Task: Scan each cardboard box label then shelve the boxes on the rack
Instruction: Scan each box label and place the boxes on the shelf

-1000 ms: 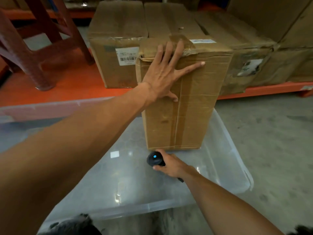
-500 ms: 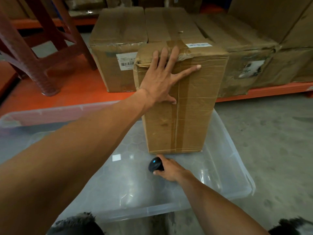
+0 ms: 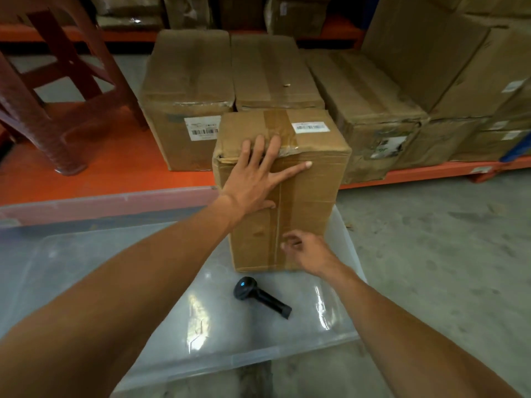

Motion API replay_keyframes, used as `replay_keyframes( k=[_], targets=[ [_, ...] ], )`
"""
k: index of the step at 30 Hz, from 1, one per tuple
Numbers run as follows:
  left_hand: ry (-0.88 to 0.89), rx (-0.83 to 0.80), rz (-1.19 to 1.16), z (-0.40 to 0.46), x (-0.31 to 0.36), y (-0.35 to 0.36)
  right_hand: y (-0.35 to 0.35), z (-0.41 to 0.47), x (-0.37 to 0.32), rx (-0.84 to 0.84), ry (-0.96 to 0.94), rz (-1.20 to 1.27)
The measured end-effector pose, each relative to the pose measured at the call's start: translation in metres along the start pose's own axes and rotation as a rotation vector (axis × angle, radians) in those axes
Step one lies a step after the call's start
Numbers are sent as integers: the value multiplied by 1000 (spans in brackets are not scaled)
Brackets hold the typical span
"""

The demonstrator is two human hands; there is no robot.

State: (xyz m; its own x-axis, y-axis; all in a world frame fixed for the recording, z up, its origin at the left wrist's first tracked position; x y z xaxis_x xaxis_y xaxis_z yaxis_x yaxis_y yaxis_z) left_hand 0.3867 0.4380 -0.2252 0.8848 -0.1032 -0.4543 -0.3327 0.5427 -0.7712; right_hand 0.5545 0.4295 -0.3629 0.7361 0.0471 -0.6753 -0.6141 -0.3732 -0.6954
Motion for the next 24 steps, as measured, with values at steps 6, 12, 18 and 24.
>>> replay_keyframes(
  k=[6, 12, 18, 24],
  targets=[
    [23, -234, -244, -31, 20, -38, -113, -29, -8, 245, 379, 195],
    [-254, -106, -691, -47, 23, -104, -167, -25, -83, 278, 286, 436],
    [-1052, -570, -763, -21, -46, -51, -152, -3, -107, 182, 193, -26],
    [-1171, -632, -992, -41, -29, -71, -162, -38, -83, 148, 164, 59]
  ],
)
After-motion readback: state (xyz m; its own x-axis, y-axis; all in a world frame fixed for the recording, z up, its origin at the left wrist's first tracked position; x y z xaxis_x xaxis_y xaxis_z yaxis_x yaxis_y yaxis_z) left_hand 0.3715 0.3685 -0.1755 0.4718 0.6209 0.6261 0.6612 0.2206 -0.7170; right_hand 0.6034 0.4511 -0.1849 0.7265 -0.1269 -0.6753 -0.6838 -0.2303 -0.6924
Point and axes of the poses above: each hand's wrist, its own z-axis towards the middle knuckle, its own y-axis out of the palm, x = y × z, the point moved 5 cm from there along z, towards the middle knuckle, and after that the axes turned 14 degrees about x, right-handed, at the moved point
